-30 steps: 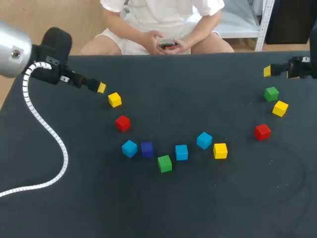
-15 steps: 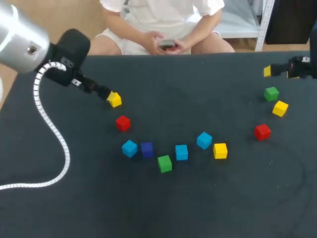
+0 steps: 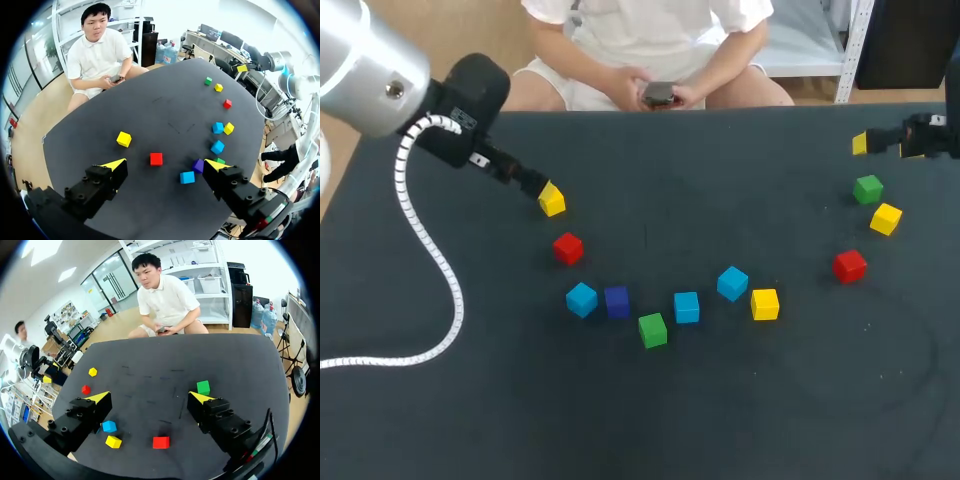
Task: Place the blue cubes, place green cubes on the blue cubes, place the yellow cubes on the green cubes, then place the red cubes on the yellow cubes, and place purple cube on the red cubes.
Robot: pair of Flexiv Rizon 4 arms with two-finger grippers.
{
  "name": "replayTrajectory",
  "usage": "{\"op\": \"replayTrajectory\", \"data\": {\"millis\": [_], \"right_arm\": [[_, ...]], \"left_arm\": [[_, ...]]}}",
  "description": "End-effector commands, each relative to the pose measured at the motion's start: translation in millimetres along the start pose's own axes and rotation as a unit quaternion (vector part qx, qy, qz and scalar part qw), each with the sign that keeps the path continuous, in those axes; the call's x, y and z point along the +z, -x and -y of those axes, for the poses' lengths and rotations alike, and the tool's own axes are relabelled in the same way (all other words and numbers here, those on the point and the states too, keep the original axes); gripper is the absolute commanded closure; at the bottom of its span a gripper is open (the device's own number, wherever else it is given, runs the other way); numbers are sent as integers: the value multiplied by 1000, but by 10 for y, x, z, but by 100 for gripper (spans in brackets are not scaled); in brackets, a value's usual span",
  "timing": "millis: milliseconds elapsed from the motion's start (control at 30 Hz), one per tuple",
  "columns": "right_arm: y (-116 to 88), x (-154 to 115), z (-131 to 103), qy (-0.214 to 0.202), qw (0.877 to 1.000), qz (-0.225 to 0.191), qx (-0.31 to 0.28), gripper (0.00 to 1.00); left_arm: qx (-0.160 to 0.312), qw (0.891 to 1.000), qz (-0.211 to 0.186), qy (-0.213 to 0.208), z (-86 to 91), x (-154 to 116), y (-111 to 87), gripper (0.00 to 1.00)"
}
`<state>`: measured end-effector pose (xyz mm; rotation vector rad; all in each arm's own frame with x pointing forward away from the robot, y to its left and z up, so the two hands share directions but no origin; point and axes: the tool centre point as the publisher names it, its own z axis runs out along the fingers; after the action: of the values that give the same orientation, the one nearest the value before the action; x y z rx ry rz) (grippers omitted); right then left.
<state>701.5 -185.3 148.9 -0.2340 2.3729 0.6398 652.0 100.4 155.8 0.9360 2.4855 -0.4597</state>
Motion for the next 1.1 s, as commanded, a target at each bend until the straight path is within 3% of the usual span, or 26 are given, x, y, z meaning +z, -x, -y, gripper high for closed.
{"op": "replayTrajectory", "data": {"millis": [33,100,200,367,500,667,767,867,1100], "right_arm": [[-3,-6,-6,-1,1000,0,0,0],[-3,-6,-6,-1,1000,0,0,0],[-3,-6,-6,-1,1000,0,0,0],[-3,-6,-6,-1,1000,0,0,0],[-3,-6,-6,-1,1000,0,0,0],[-3,-6,-6,-1,1000,0,0,0],[-3,-6,-6,-1,1000,0,0,0],[-3,-6,-6,-1,1000,0,0,0],[-3,-6,-6,-1,1000,0,0,0]], "left_arm": [[0,1000,-3,1,-4,10,19,0],[0,1000,-3,1,-4,10,19,0],[61,998,0,-18,159,66,177,0],[155,987,-29,-28,381,116,349,0],[185,980,-71,-27,469,233,363,0],[183,976,-113,-32,414,428,299,0],[180,977,-105,-43,371,484,277,0],[187,978,-72,-55,358,514,294,0],[252,965,-14,-72,416,649,334,0]]}}
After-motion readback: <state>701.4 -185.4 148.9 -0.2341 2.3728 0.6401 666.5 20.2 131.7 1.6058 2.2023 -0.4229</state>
